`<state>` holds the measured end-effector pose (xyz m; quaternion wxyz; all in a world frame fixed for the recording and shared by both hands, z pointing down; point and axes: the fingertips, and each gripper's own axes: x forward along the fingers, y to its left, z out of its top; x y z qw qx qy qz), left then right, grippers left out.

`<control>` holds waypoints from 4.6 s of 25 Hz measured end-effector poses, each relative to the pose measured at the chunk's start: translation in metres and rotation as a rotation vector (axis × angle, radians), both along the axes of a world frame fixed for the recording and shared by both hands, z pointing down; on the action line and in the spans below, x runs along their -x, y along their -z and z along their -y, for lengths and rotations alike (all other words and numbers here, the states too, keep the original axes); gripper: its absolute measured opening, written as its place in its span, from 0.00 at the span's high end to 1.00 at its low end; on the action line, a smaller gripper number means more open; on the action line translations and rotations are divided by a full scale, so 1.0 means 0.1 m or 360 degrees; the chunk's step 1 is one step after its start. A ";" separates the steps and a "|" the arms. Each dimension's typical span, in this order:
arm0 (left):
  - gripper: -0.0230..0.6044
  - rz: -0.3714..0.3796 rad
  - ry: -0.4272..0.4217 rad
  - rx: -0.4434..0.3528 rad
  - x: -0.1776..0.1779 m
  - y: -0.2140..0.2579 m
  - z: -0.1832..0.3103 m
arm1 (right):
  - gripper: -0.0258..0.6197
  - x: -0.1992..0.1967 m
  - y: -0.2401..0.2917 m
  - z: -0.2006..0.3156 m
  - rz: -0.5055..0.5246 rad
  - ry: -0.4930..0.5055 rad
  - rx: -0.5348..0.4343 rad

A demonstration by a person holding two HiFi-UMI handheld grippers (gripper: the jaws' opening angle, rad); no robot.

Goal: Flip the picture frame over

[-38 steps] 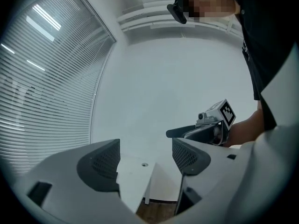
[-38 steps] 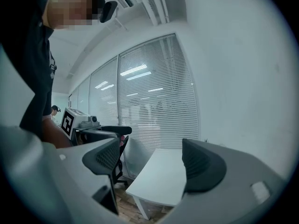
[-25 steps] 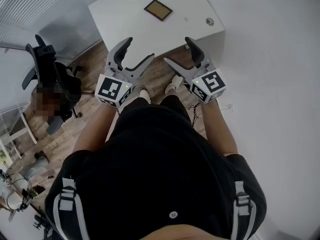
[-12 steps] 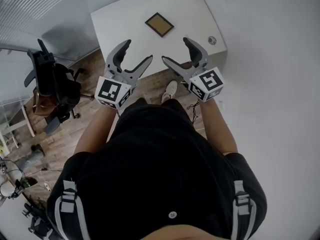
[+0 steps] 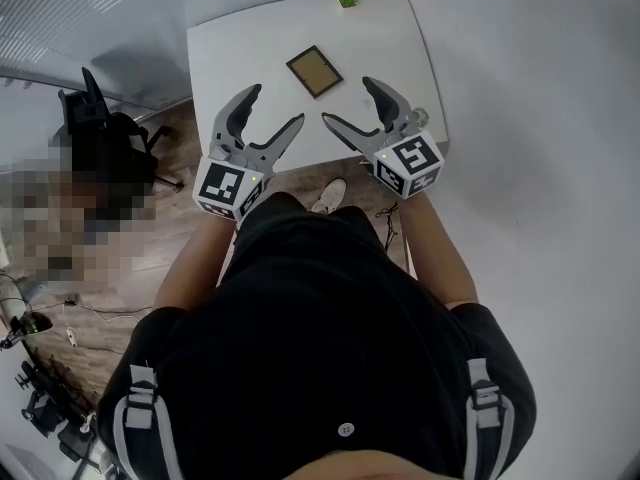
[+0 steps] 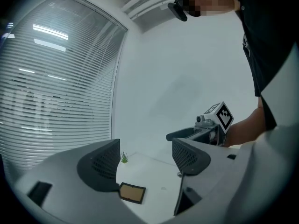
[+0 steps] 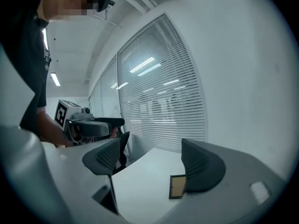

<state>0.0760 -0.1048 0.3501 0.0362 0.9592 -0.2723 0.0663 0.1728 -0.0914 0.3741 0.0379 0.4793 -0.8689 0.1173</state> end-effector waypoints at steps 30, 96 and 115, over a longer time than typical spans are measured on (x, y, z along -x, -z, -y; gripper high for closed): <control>0.41 -0.0029 0.0131 0.0253 0.09 -1.22 1.49 | 0.30 0.13 -2.02 1.60 -0.0284 0.0086 0.0616; 0.52 -0.0007 0.0225 0.0295 0.12 -2.16 1.71 | 0.88 0.30 -3.75 1.51 -0.0782 -0.0102 0.1273; 0.53 -0.0004 0.0287 0.0195 0.36 -1.76 1.51 | 0.88 0.47 -2.68 1.51 0.0011 -0.0066 0.1162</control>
